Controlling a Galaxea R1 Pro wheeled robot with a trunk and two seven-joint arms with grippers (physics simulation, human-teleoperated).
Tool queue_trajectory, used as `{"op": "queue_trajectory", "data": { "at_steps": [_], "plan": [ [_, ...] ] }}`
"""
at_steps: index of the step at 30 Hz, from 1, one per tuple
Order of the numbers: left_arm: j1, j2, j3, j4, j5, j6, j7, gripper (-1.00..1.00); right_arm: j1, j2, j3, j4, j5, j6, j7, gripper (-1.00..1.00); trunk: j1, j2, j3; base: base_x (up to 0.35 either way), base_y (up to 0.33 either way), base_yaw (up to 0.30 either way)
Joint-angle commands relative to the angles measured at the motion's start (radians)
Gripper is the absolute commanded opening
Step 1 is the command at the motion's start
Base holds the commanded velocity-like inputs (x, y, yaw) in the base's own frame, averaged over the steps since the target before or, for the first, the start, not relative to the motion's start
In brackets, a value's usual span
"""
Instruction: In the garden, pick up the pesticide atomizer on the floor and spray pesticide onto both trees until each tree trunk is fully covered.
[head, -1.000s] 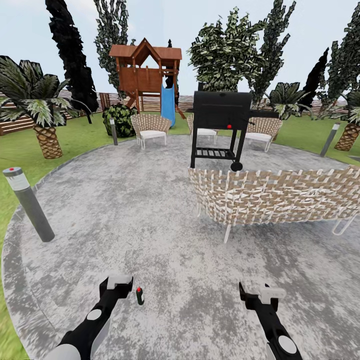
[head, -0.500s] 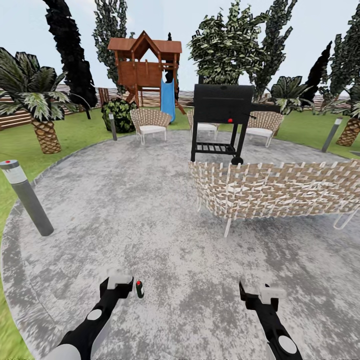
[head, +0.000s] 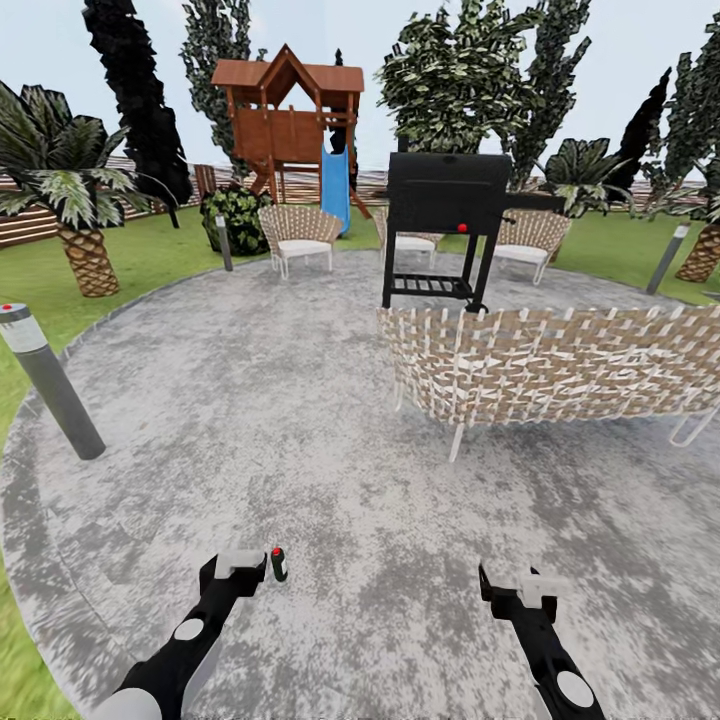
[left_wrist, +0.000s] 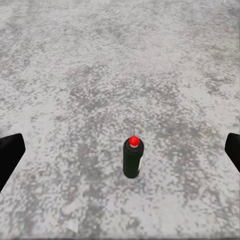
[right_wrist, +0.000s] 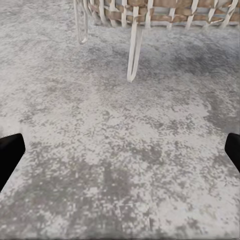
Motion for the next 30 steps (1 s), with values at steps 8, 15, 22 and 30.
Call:
{"op": "queue_trajectory", "data": {
  "at_steps": [8,15,22,30],
  "plan": [
    [0.0,-0.001,0.0,0.001,0.0,0.0,0.0,1.0,0.0,0.0,0.0,0.0,0.0,0.0,0.001,1.0,0.031,-0.056,-0.038,0.0,0.0,-0.08],
    [0.0,0.0,0.001,0.002,0.0,0.0,0.0,1.0,0.0,0.0,0.0,0.0,0.0,0.0,0.001,1.0,0.058,-0.105,-0.071,0.0,0.0,-0.098],
    [0.0,0.001,0.002,0.002,0.0,0.0,0.0,1.0,0.0,0.0,0.0,0.0,0.0,0.0,0.001,1.0,0.084,-0.154,-0.104,0.0,0.0,-0.099],
    [0.0,0.002,0.002,0.002,0.0,0.0,0.0,1.0,0.0,0.0,0.0,0.021,-0.001,0.0,0.001,1.0,0.115,-0.21,-0.142,0.0,0.0,-0.098]
  ]
}}
